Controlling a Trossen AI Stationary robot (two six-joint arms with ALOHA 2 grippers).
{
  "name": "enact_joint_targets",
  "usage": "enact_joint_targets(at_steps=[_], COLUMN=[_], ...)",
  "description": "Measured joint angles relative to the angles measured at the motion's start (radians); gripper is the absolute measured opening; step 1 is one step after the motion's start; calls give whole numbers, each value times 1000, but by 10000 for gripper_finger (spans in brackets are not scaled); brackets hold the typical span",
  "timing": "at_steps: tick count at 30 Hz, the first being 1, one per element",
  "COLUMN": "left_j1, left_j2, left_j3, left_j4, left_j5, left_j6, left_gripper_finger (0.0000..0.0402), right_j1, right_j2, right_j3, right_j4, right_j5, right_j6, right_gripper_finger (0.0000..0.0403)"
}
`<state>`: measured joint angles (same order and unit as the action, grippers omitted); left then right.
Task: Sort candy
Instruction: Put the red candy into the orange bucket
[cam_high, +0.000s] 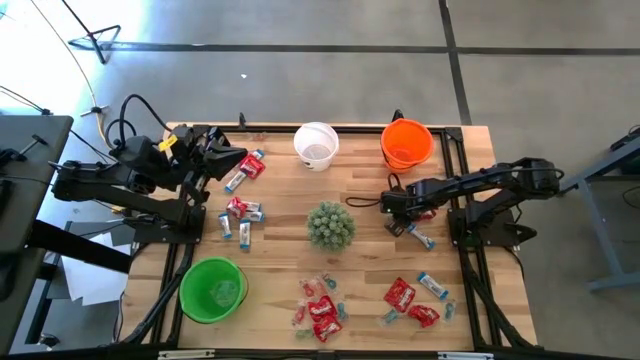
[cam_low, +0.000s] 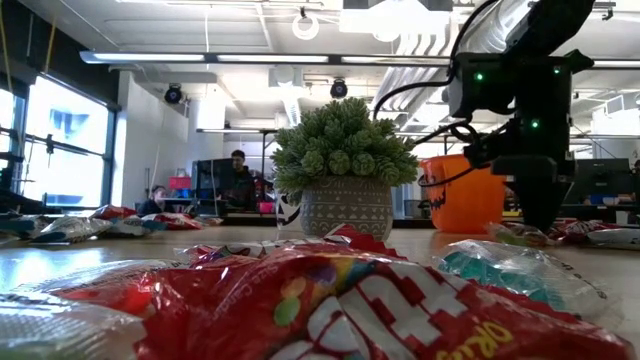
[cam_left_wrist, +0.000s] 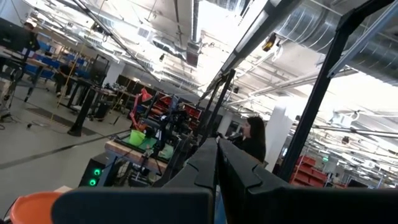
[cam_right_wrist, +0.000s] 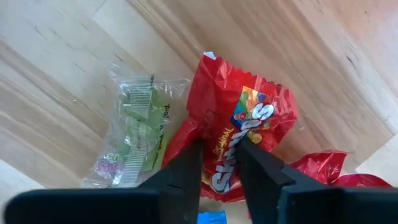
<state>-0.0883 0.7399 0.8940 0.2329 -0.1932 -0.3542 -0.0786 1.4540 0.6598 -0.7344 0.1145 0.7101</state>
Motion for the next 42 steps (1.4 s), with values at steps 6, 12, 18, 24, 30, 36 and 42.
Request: enact_joint_targets(at_steps=[6, 12, 18, 24, 30, 36, 42], left_j1=[0, 0, 0, 0, 0, 0, 0], left_j2=[0, 0, 0, 0, 0, 0, 0], left_j3=[0, 0, 0, 0, 0, 0, 0], left_j4=[0, 0, 0, 0, 0, 0, 0], left_j5=[0, 0, 0, 0, 0, 0, 0], left_j6=[0, 0, 0, 0, -8, -8, 1], left_gripper_finger=[1, 1, 1, 1, 1, 1, 1], right_j1=[0, 0, 0, 0, 0, 0, -57], right_j2=[0, -3, -3, -4, -5, -5, -6], right_j3=[0, -1, 30, 105, 196, 332, 486], right_j4=[-7, -22, -91, -170, -228, -359, -468], right_j5=[5, 4, -1, -3, 12, 118, 276], right_j6=[0, 26, 32, 9, -27, -84, -166], right_gripper_finger=[9, 4, 2, 1, 1, 0, 0])
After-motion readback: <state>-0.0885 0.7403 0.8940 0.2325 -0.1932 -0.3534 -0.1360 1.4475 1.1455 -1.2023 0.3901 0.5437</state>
